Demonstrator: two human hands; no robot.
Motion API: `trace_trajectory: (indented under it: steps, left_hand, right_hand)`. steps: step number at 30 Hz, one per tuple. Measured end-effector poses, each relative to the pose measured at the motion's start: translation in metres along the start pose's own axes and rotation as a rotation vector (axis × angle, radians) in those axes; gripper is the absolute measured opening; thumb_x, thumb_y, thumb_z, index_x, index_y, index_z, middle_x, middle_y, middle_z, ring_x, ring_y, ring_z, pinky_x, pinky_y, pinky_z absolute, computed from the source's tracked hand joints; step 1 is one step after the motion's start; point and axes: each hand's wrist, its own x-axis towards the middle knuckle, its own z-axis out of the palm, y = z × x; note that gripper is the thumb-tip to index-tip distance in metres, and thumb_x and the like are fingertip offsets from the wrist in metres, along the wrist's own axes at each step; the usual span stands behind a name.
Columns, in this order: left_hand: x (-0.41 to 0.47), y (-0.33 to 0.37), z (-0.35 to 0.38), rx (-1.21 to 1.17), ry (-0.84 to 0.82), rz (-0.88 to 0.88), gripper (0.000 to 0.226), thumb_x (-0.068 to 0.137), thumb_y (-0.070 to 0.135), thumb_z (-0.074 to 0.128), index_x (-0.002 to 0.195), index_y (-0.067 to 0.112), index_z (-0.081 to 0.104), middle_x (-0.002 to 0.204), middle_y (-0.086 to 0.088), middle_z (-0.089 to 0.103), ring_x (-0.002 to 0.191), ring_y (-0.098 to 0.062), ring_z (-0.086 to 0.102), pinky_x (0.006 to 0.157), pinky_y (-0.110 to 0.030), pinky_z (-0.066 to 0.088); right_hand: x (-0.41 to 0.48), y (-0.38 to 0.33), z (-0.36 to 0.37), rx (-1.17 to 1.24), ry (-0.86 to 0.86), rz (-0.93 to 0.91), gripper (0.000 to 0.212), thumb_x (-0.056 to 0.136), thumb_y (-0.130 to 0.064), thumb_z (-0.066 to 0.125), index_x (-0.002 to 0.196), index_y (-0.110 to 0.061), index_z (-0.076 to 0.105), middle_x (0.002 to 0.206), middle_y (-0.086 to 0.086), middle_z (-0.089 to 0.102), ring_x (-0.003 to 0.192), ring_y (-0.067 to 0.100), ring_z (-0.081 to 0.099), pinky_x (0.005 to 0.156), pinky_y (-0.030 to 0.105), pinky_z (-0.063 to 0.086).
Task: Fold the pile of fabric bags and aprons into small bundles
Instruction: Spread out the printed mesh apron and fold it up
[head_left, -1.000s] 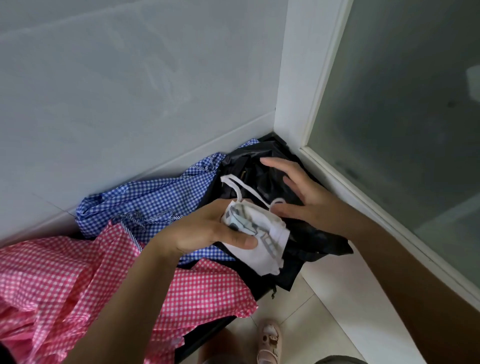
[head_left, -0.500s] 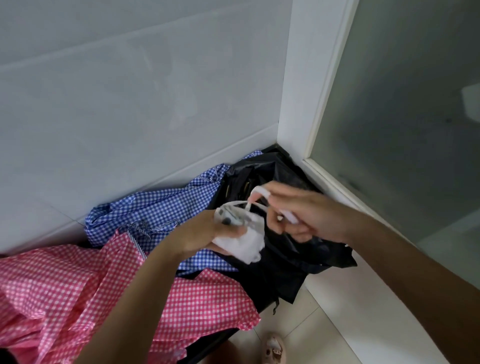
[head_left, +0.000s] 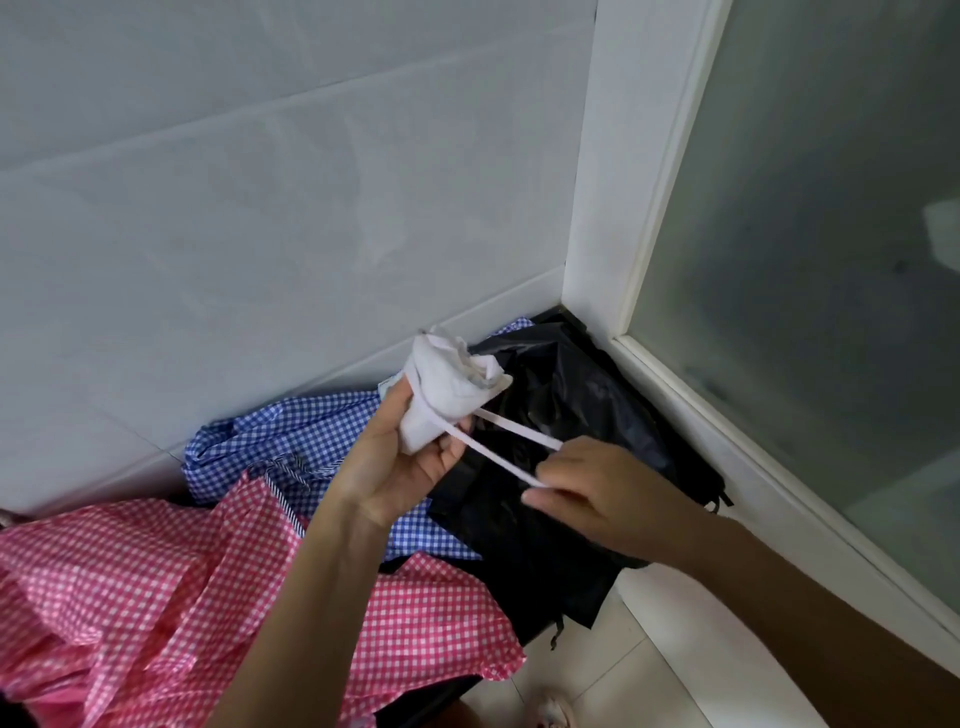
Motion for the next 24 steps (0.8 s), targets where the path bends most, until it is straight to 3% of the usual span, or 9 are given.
trace_trajectory:
  steps: [2, 5, 8, 12, 15, 17, 18, 21, 24]
  left_hand:
    - [-0.004, -0.001, 0.002, -0.030, 0.009, 0.037, 0.036, 0.091, 0.037, 0.046, 0.109, 0.009, 0.061, 0.087, -0.007, 0.071, 0.064, -0.013, 0.067, 0.054, -0.021, 0.056]
    - [-0.010, -0.012, 0.008, -0.094, 0.033, 0.089, 0.042, 0.077, 0.037, 0.052, 0.107, 0.009, 0.060, 0.087, -0.006, 0.074, 0.068, -0.013, 0.070, 0.056, -0.022, 0.057]
    - [-0.013, -0.022, 0.015, -0.146, 0.042, 0.175, 0.045, 0.072, 0.042, 0.052, 0.105, 0.013, 0.060, 0.089, -0.003, 0.074, 0.074, -0.011, 0.071, 0.059, -0.022, 0.058]
    - [-0.013, -0.025, 0.021, -0.256, 0.055, 0.287, 0.046, 0.069, 0.044, 0.054, 0.104, 0.016, 0.061, 0.093, -0.002, 0.074, 0.079, -0.012, 0.071, 0.062, -0.022, 0.058]
    - [-0.004, -0.023, 0.021, -0.361, 0.125, 0.310, 0.037, 0.081, 0.041, 0.052, 0.108, 0.017, 0.060, 0.093, -0.001, 0.073, 0.075, -0.010, 0.070, 0.060, -0.022, 0.057]
    - [0.002, -0.025, 0.025, -0.440, 0.154, 0.276, 0.036, 0.086, 0.038, 0.053, 0.110, 0.013, 0.060, 0.091, -0.004, 0.073, 0.073, -0.012, 0.070, 0.060, -0.022, 0.058]
    - [0.004, -0.027, 0.028, -0.473, 0.160, 0.252, 0.036, 0.086, 0.036, 0.054, 0.111, 0.010, 0.060, 0.093, -0.007, 0.073, 0.074, -0.014, 0.071, 0.061, -0.023, 0.059]
    - [0.004, -0.032, 0.033, -0.534, 0.109, 0.194, 0.038, 0.081, 0.027, 0.062, 0.109, 0.003, 0.063, 0.104, -0.014, 0.072, 0.085, -0.022, 0.072, 0.072, -0.029, 0.060]
    - [0.002, -0.034, 0.031, -0.474, -0.026, 0.174, 0.062, 0.060, 0.019, 0.086, 0.116, -0.002, 0.066, 0.121, -0.019, 0.064, 0.108, -0.029, 0.065, 0.086, -0.038, 0.055]
  right_hand:
    - [-0.001, 0.010, -0.010, 0.069, 0.073, 0.047, 0.047, 0.095, -0.042, 0.049, 0.058, -0.013, 0.044, 0.053, -0.005, 0.040, 0.055, 0.007, 0.040, 0.062, 0.011, 0.032]
    - [0.001, 0.017, -0.013, 0.292, 0.160, 0.221, 0.054, 0.090, -0.043, 0.059, 0.051, -0.010, 0.039, 0.048, -0.002, 0.033, 0.046, 0.005, 0.032, 0.050, 0.019, 0.028]
    - [0.005, 0.018, -0.016, 0.636, 0.183, 0.452, 0.053, 0.087, -0.021, 0.068, 0.052, -0.009, 0.031, 0.052, -0.001, 0.023, 0.049, 0.010, 0.024, 0.049, 0.025, 0.020]
    - [0.013, 0.019, -0.014, 0.949, 0.277, 0.526, 0.042, 0.069, -0.023, 0.063, 0.048, -0.001, 0.033, 0.047, 0.003, 0.025, 0.049, 0.024, 0.022, 0.051, 0.026, 0.025]
    - [0.024, 0.011, -0.010, 1.561, 0.382, 0.419, 0.025, 0.061, -0.018, 0.067, 0.046, -0.012, 0.048, 0.044, 0.001, 0.041, 0.042, 0.018, 0.035, 0.057, 0.024, 0.044]
    - [0.033, 0.000, -0.013, 1.817, 0.481, 0.416, 0.009, 0.053, -0.014, 0.070, 0.061, -0.010, 0.070, 0.065, 0.007, 0.066, 0.040, 0.009, 0.045, 0.047, 0.019, 0.046]
    - [0.038, -0.004, -0.013, 1.843, 0.538, 0.427, 0.021, 0.053, -0.010, 0.068, 0.072, -0.010, 0.077, 0.083, 0.008, 0.072, 0.041, 0.004, 0.049, 0.042, 0.015, 0.045]
    - [0.049, -0.003, -0.008, 1.857, 0.675, 0.421, 0.028, 0.071, -0.003, 0.061, 0.095, -0.006, 0.076, 0.114, 0.010, 0.069, 0.072, 0.004, 0.068, 0.057, 0.011, 0.051]
    - [0.053, 0.003, -0.002, 1.777, 0.644, 0.412, 0.052, 0.071, -0.020, 0.079, 0.117, 0.001, 0.064, 0.131, 0.016, 0.058, 0.119, 0.023, 0.059, 0.090, 0.023, 0.051]
